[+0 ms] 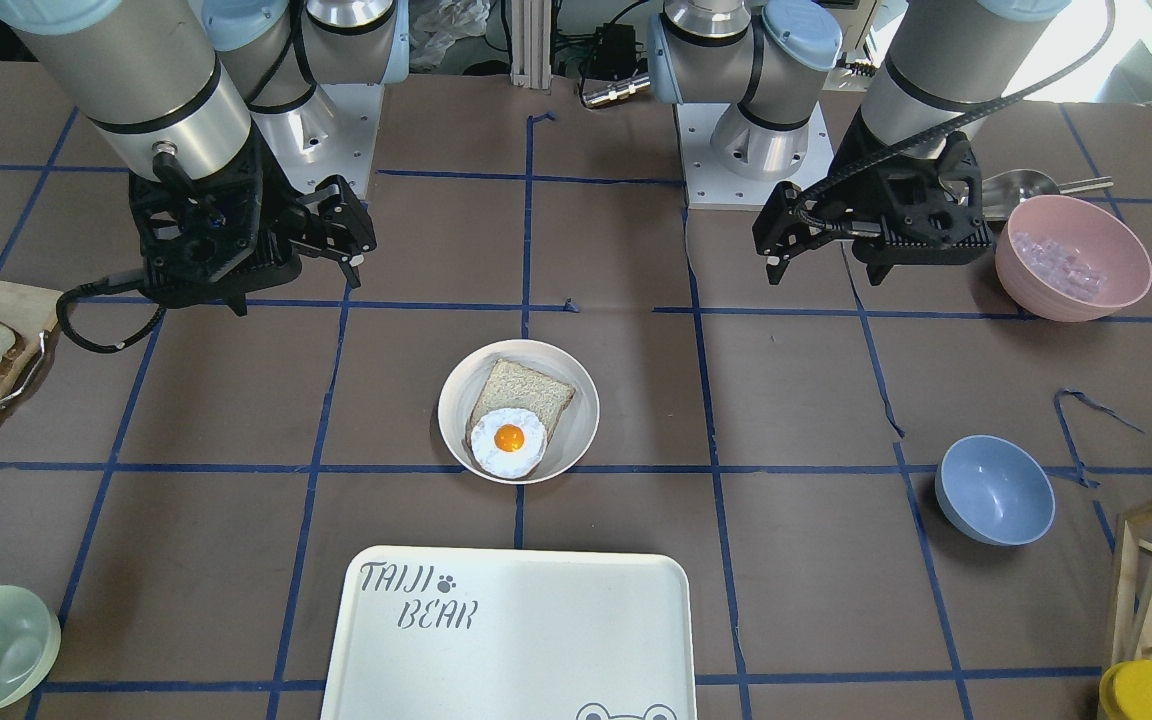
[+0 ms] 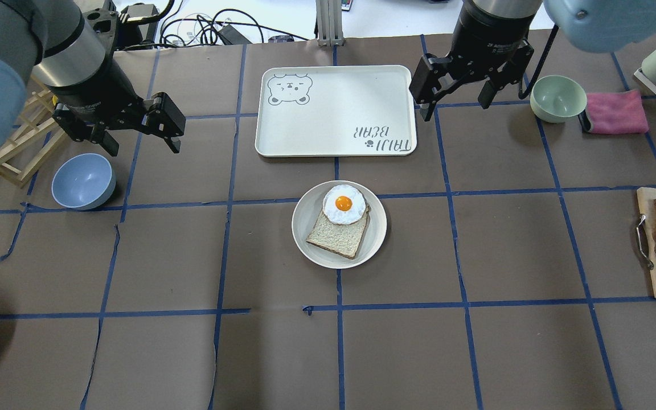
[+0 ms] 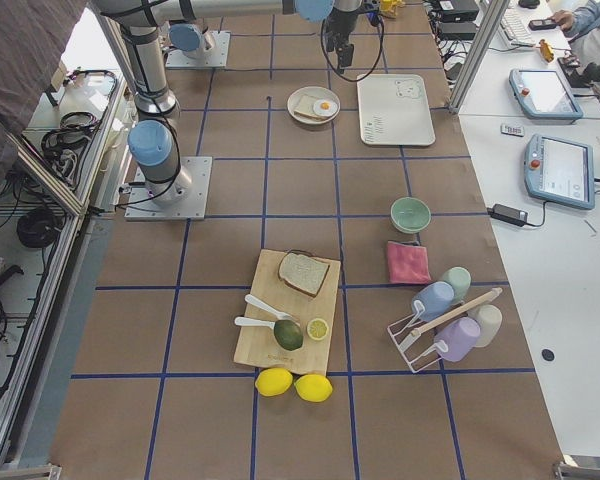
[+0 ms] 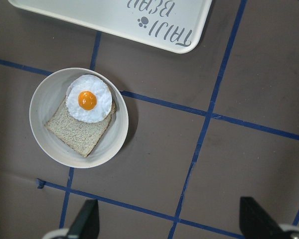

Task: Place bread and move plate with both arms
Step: 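Move the right gripper toward the wooden cutting board holding bread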

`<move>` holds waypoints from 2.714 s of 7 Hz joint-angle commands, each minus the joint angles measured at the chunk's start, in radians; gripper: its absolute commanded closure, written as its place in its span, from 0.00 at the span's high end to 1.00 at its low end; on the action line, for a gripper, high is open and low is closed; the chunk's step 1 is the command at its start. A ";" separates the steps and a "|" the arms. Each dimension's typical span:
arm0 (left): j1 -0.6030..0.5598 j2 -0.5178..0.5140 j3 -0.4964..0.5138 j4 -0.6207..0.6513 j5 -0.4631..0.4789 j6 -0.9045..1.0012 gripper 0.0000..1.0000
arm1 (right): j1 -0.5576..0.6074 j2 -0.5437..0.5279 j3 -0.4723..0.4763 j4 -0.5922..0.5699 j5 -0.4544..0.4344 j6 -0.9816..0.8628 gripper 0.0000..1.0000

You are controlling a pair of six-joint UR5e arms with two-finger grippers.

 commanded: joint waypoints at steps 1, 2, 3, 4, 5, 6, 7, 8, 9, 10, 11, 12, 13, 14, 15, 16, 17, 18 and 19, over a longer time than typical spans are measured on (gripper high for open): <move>0.000 0.000 0.001 0.000 -0.002 0.000 1.00 | -0.010 -0.006 -0.004 -0.018 -0.061 0.051 1.00; 0.000 0.000 0.001 0.000 -0.002 0.000 1.00 | -0.009 -0.003 -0.004 -0.018 -0.078 0.049 1.00; 0.000 0.000 0.001 0.000 -0.002 0.000 1.00 | -0.012 0.008 -0.015 -0.053 -0.045 0.040 1.00; 0.000 0.000 0.001 0.000 -0.002 0.000 1.00 | -0.030 0.008 -0.012 -0.060 -0.044 0.049 1.00; 0.000 0.000 0.001 0.000 -0.002 0.000 1.00 | -0.035 -0.004 -0.018 -0.063 -0.055 0.058 1.00; 0.000 0.000 0.001 0.000 -0.003 0.000 1.00 | -0.051 0.000 -0.001 -0.066 -0.066 0.057 1.00; 0.000 0.000 0.001 0.000 -0.002 0.000 1.00 | -0.058 -0.004 -0.002 -0.067 -0.060 0.057 1.00; 0.000 0.001 0.001 0.000 -0.002 0.000 1.00 | -0.059 -0.004 -0.007 -0.067 -0.063 0.058 1.00; 0.000 0.000 0.001 0.000 -0.002 0.000 1.00 | -0.061 -0.004 -0.004 -0.067 -0.061 0.058 1.00; 0.000 0.000 0.001 0.000 -0.002 0.000 1.00 | -0.062 -0.010 -0.012 -0.055 -0.060 0.057 1.00; 0.000 0.000 0.001 0.000 0.000 0.000 1.00 | -0.062 -0.012 0.001 -0.045 -0.066 0.057 1.00; 0.000 0.001 0.001 0.000 0.002 0.000 1.00 | -0.064 -0.012 0.001 -0.051 -0.067 0.057 1.00; 0.000 0.001 0.001 0.000 0.002 0.000 1.00 | -0.065 -0.012 0.001 -0.057 -0.067 0.057 1.00; 0.000 0.001 0.001 0.000 0.002 0.000 1.00 | -0.070 -0.012 0.001 -0.054 -0.067 0.057 1.00; 0.000 0.000 0.001 0.000 0.003 0.000 1.00 | -0.065 -0.013 -0.001 -0.057 -0.079 0.057 1.00; 0.000 0.001 0.001 0.000 0.005 0.000 1.00 | -0.065 -0.012 0.001 -0.052 -0.081 0.057 1.00; 0.000 0.001 0.001 0.000 0.005 0.000 1.00 | -0.068 -0.012 -0.001 -0.051 -0.081 0.057 1.00; 0.000 0.000 0.001 0.000 0.006 0.000 1.00 | -0.067 -0.012 -0.001 -0.052 -0.080 0.058 1.00; 0.000 0.000 0.001 0.000 0.005 0.000 1.00 | -0.067 -0.012 -0.001 -0.060 -0.081 0.057 1.00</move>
